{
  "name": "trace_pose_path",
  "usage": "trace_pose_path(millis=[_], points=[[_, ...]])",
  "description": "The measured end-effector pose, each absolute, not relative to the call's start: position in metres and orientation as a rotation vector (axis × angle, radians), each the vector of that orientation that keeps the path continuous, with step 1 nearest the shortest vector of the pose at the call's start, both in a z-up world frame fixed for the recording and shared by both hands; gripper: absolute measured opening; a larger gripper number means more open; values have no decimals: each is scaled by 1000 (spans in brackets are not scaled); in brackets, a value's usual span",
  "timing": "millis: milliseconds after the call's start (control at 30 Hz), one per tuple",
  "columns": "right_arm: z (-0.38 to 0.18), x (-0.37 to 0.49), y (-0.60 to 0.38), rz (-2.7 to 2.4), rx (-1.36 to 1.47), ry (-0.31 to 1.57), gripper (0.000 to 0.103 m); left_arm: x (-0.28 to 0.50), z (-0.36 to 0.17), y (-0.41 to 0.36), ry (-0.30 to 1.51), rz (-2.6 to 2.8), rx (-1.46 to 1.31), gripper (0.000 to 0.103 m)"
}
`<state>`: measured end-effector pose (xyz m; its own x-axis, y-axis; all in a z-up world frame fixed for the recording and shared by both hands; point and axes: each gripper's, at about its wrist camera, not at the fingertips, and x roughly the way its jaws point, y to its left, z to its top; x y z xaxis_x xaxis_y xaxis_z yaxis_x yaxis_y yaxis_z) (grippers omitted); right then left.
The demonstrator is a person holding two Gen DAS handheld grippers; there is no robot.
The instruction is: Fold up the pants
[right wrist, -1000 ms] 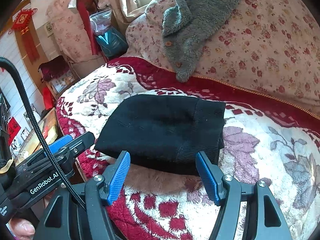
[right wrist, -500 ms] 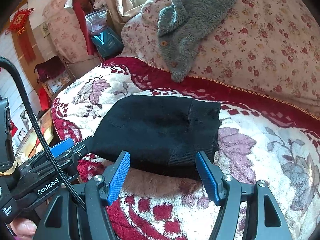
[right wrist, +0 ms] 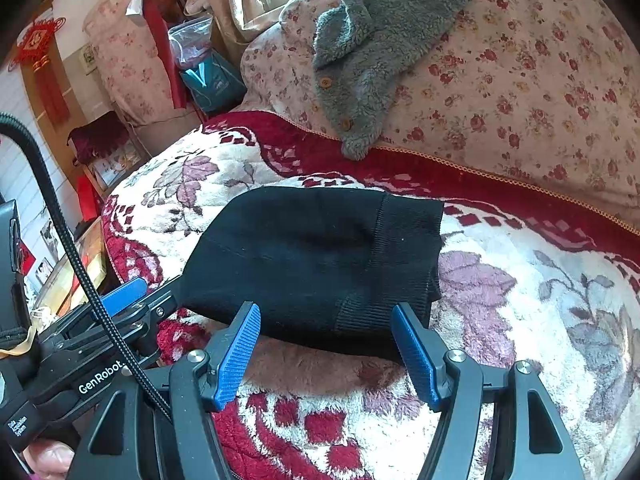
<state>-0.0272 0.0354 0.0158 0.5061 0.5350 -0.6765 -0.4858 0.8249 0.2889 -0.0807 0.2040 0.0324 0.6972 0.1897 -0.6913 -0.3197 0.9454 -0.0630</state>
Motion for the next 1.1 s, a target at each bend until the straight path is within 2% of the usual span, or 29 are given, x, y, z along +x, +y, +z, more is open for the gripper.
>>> trace_pose_path(millis=[1100], points=[[10,-9,38,611,76,861,66,-58,23,202,782,280,-159,69]])
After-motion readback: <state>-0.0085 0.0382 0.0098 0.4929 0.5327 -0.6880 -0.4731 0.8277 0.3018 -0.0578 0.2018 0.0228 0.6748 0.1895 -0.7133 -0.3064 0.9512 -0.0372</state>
